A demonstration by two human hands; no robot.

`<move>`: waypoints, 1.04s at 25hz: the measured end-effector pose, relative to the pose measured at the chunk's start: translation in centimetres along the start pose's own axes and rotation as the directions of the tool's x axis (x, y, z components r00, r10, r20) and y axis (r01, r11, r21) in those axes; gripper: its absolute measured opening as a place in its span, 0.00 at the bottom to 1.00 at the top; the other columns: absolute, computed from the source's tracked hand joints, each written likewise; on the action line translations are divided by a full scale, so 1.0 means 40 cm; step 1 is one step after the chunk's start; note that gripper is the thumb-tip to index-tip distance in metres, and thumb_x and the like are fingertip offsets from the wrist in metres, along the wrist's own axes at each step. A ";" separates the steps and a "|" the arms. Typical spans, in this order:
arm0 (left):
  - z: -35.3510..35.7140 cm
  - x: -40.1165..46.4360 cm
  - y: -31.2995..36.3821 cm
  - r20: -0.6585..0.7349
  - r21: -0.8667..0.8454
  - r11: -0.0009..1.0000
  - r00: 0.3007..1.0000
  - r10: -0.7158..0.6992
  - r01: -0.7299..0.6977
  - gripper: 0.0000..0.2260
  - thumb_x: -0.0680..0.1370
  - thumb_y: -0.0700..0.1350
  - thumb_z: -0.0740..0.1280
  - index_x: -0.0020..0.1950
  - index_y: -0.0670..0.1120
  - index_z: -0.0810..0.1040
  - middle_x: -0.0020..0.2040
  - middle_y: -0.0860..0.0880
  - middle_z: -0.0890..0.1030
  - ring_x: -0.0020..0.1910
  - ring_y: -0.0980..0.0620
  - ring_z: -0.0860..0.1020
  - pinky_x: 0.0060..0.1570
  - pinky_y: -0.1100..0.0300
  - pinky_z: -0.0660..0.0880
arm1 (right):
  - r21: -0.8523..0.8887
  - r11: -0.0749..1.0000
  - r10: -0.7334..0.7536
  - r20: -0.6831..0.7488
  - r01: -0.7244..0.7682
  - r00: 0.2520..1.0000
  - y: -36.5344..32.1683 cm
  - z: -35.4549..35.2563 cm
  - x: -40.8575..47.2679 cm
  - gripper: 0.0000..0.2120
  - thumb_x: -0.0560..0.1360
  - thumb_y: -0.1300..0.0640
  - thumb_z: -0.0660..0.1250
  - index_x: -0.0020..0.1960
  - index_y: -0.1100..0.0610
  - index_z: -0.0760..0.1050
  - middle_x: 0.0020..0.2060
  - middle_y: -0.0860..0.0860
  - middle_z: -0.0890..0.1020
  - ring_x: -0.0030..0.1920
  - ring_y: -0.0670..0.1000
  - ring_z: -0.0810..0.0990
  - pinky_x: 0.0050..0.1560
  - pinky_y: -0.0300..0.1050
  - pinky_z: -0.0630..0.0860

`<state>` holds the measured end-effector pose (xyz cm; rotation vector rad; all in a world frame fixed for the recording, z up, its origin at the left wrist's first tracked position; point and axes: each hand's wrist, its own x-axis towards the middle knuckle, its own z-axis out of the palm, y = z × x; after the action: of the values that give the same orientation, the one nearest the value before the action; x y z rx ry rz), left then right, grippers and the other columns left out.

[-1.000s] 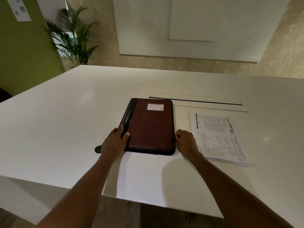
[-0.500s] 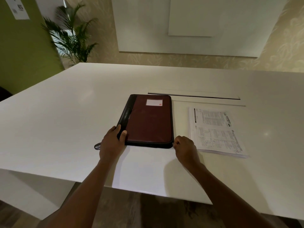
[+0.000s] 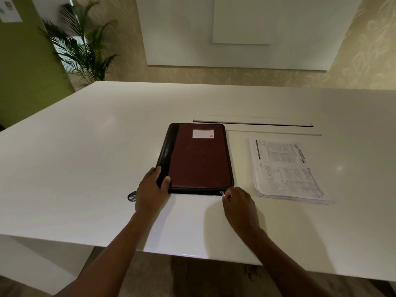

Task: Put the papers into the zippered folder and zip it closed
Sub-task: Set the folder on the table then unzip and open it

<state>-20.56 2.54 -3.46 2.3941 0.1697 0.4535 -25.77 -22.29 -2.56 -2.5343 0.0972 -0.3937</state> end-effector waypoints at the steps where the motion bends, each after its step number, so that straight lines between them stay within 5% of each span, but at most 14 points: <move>1: -0.006 0.002 -0.004 0.027 0.006 1.000 1.000 0.015 -0.015 0.24 0.80 0.53 0.61 0.74 0.46 0.68 0.73 0.45 0.70 0.73 0.47 0.65 0.71 0.51 0.63 | 0.008 1.000 0.015 -0.008 -0.015 1.000 -0.015 0.009 -0.008 0.13 0.77 0.60 0.63 0.33 0.54 0.68 0.30 0.47 0.73 0.28 0.44 0.68 0.27 0.33 0.61; 6: -0.081 0.021 -0.061 0.194 0.055 0.982 0.966 0.170 -0.183 0.25 0.78 0.56 0.63 0.74 0.50 0.68 0.72 0.50 0.71 0.72 0.51 0.68 0.67 0.54 0.66 | 0.011 0.998 0.063 -0.037 -0.062 0.997 -0.082 0.043 -0.022 0.14 0.76 0.62 0.63 0.32 0.56 0.69 0.30 0.48 0.73 0.27 0.45 0.69 0.26 0.33 0.62; 10: -0.167 0.031 -0.125 0.242 -0.030 0.960 0.930 0.277 -0.279 0.20 0.74 0.54 0.70 0.66 0.52 0.76 0.60 0.56 0.80 0.58 0.58 0.78 0.56 0.65 0.71 | 0.031 0.996 0.087 -0.055 -0.086 0.995 -0.125 0.065 -0.030 0.14 0.76 0.63 0.64 0.33 0.56 0.69 0.30 0.48 0.72 0.27 0.44 0.68 0.26 0.34 0.62; 14: -0.223 0.041 -0.191 0.289 -0.014 0.933 0.892 0.348 -0.360 0.15 0.73 0.49 0.73 0.59 0.53 0.81 0.51 0.60 0.81 0.52 0.60 0.78 0.52 0.64 0.73 | 0.031 0.991 0.132 -0.077 -0.130 0.988 -0.166 0.088 -0.035 0.13 0.76 0.62 0.63 0.34 0.57 0.68 0.30 0.48 0.72 0.27 0.44 0.68 0.27 0.35 0.62; 22: -0.232 0.040 -0.232 0.340 -0.143 0.956 0.894 0.292 -0.258 0.22 0.64 0.58 0.77 0.57 0.60 0.80 0.46 0.60 0.77 0.48 0.62 0.76 0.47 0.68 0.71 | 0.038 0.989 0.146 -0.128 -0.142 0.981 -0.215 0.120 -0.045 0.13 0.76 0.64 0.64 0.34 0.57 0.68 0.29 0.48 0.70 0.28 0.45 0.66 0.27 0.37 0.63; 26: -0.230 0.046 -0.237 0.312 -0.166 0.963 0.915 0.254 -0.210 0.13 0.66 0.55 0.77 0.48 0.59 0.81 0.39 0.57 0.78 0.40 0.57 0.76 0.37 0.66 0.71 | 0.039 0.990 0.138 -0.136 -0.134 0.981 -0.240 0.140 -0.049 0.13 0.76 0.64 0.64 0.34 0.57 0.67 0.29 0.48 0.70 0.28 0.46 0.68 0.28 0.40 0.65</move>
<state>-22.22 15.75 -2.65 2.3295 -0.2917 0.1546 -26.11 -11.01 -2.30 -2.4521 0.3133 -0.5124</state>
